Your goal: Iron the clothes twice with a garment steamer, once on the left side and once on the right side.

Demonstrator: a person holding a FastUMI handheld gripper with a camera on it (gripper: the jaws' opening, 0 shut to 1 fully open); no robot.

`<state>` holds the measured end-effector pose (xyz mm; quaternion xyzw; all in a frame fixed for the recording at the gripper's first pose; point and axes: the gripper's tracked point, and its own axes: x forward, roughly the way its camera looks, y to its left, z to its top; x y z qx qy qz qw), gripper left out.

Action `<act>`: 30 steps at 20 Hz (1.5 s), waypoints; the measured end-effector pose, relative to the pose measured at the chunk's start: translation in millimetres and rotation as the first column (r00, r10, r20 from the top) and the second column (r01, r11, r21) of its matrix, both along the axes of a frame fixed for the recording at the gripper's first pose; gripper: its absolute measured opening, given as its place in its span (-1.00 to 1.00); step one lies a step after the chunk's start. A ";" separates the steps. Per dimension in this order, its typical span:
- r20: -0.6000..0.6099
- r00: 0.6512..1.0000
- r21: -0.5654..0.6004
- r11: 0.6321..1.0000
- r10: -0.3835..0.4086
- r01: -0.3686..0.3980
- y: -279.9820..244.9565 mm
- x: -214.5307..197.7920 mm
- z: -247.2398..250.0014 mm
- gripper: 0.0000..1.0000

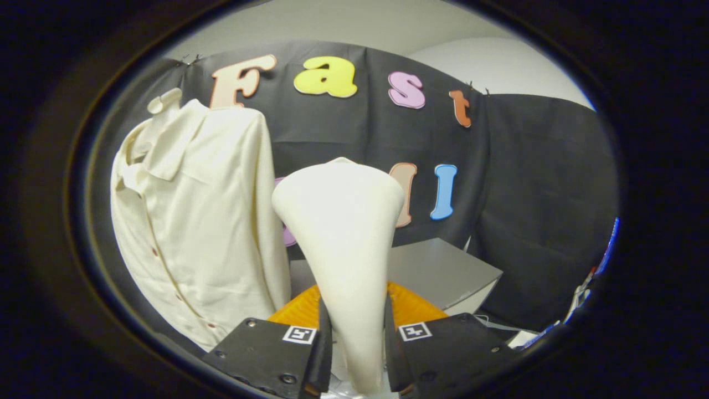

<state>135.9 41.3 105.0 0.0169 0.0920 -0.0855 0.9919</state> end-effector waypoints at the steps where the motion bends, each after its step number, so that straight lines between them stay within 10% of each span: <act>1: 0.025 1.000 0.011 1.000 0.016 -0.017 14.2 -12.7 4.5 -0.20; 8: 0.164 0.964 0.109 0.968 0.208 -0.227 111.8 -56.0 0.9 -0.22; 20: 0.050 0.942 -0.079 0.941 0.333 -0.329 195.7 -33.4 -83.4 -0.21; 30: 0.084 0.922 -0.010 0.926 0.378 -0.378 272.6 14.1 -91.0 -0.22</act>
